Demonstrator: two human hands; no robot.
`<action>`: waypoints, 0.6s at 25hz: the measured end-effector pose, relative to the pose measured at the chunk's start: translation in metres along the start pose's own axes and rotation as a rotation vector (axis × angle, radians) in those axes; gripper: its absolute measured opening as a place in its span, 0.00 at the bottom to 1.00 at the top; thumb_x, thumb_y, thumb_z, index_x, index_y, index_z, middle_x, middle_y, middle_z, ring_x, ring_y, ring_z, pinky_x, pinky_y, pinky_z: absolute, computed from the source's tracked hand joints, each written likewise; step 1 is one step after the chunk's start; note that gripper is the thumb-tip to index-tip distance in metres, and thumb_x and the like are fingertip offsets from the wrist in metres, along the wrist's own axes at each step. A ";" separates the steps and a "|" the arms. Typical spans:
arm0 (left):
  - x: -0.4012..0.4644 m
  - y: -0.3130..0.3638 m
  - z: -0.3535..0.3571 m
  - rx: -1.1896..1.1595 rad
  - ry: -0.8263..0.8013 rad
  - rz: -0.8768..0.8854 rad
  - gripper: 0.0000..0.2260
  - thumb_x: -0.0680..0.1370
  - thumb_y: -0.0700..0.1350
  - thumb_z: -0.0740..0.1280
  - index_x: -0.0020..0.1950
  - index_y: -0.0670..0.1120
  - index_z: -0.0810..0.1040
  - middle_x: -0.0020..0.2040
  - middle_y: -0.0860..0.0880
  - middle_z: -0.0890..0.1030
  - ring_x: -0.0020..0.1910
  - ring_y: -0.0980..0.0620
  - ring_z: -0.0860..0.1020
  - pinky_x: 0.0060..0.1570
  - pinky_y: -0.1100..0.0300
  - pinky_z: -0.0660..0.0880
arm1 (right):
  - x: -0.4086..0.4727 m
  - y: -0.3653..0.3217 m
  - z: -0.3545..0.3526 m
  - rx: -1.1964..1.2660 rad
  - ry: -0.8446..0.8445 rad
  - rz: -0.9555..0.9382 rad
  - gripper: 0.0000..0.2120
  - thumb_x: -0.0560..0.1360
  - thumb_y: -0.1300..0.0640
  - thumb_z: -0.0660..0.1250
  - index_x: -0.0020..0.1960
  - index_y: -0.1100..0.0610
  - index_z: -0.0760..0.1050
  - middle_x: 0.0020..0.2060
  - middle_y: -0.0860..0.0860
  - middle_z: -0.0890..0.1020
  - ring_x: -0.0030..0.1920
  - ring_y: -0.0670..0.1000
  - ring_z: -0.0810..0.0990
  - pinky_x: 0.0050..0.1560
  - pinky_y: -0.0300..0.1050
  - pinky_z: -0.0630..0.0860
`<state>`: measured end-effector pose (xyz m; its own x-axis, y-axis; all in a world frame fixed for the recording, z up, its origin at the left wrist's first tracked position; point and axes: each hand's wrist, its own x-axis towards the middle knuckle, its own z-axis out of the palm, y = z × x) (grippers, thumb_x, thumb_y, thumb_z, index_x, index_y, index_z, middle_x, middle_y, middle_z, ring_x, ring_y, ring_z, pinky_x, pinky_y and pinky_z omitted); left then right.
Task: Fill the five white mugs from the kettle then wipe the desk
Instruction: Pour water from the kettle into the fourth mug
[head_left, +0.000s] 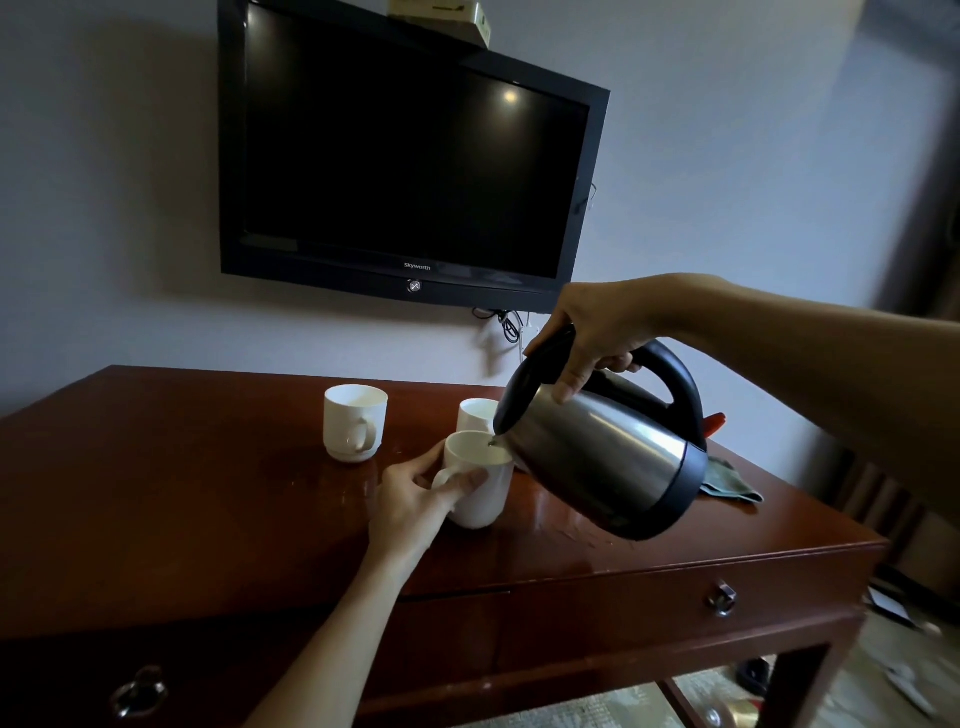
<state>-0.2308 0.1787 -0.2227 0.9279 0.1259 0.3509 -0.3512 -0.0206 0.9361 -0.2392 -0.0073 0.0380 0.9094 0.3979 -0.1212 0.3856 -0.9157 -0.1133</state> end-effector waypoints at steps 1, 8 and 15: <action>0.001 -0.001 0.000 0.003 0.006 -0.001 0.33 0.60 0.66 0.78 0.63 0.56 0.84 0.46 0.59 0.88 0.50 0.61 0.85 0.57 0.46 0.82 | 0.000 -0.001 0.000 -0.004 0.002 0.007 0.18 0.68 0.56 0.82 0.56 0.59 0.85 0.24 0.53 0.74 0.22 0.49 0.68 0.27 0.41 0.73; 0.003 -0.003 0.000 0.016 0.001 -0.002 0.35 0.59 0.68 0.77 0.63 0.58 0.84 0.45 0.59 0.88 0.50 0.60 0.84 0.58 0.45 0.81 | 0.004 0.001 -0.002 -0.015 -0.017 0.004 0.22 0.68 0.55 0.82 0.60 0.59 0.84 0.27 0.56 0.75 0.23 0.50 0.70 0.27 0.41 0.74; 0.003 -0.003 0.000 0.032 0.023 0.018 0.24 0.63 0.63 0.79 0.58 0.60 0.85 0.46 0.60 0.88 0.51 0.62 0.84 0.59 0.46 0.80 | 0.002 0.004 -0.001 -0.031 0.005 -0.001 0.25 0.68 0.54 0.81 0.63 0.59 0.82 0.25 0.53 0.76 0.22 0.48 0.71 0.27 0.41 0.74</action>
<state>-0.2266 0.1788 -0.2248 0.9182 0.1479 0.3675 -0.3635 -0.0546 0.9300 -0.2361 -0.0100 0.0380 0.9097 0.3986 -0.1160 0.3911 -0.9166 -0.0829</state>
